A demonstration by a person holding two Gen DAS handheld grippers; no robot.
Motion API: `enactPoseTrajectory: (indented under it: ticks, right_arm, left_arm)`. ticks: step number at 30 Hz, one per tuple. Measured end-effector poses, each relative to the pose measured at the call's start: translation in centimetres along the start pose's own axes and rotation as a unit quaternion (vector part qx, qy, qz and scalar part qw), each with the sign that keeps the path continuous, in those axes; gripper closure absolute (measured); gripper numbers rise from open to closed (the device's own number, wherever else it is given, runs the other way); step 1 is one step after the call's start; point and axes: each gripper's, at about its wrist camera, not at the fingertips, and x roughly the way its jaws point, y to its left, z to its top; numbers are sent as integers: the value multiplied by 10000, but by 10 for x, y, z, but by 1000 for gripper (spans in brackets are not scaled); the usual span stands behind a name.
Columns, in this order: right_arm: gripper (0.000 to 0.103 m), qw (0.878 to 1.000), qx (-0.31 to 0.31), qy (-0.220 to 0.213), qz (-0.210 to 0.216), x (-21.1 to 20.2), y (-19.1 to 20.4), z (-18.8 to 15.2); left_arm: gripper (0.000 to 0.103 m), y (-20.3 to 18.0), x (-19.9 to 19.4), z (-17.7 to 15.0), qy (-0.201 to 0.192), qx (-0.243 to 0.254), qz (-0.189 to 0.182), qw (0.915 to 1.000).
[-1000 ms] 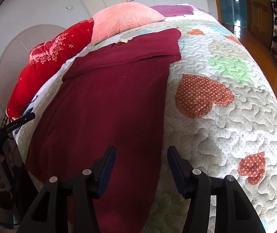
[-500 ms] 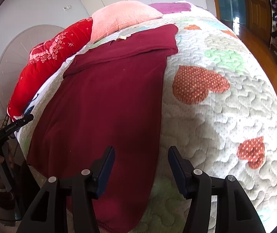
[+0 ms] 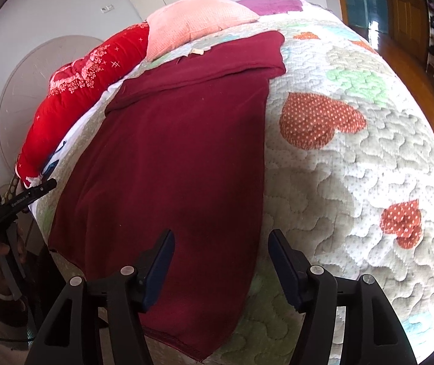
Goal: Fold small clothes
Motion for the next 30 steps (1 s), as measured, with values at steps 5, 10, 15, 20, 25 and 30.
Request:
enactPoseTrajectory:
  ticks: [5,10,15,20,25,30]
  right_arm:
    - [41,10000,-31,34,85,-4,0,-6]
    - [40,9992,144,53,357,-7,-11,-16]
    - [38,9970,267,105,722,-9,-16,-23]
    - [38,9958,103,236,883,-11,-12,-30]
    - [36,9929,166,270,1147,-10,-12,-36]
    - [36,9911,238,230,1289,-9,-12,-40]
  left_arm:
    - [53,15,-1,-11,275,-273,-311,9988]
    - [53,21,1,-23,645,-397,-810,9938]
    - [53,12,-2,-34,848,-332,-1137,9893]
    - [53,3,4,-39,985,-348,-1342,9854]
    - [49,-5,11,-34,1039,-411,-1411,9837]
    - [43,-13,16,-36,1030,-215,-1369,9850]
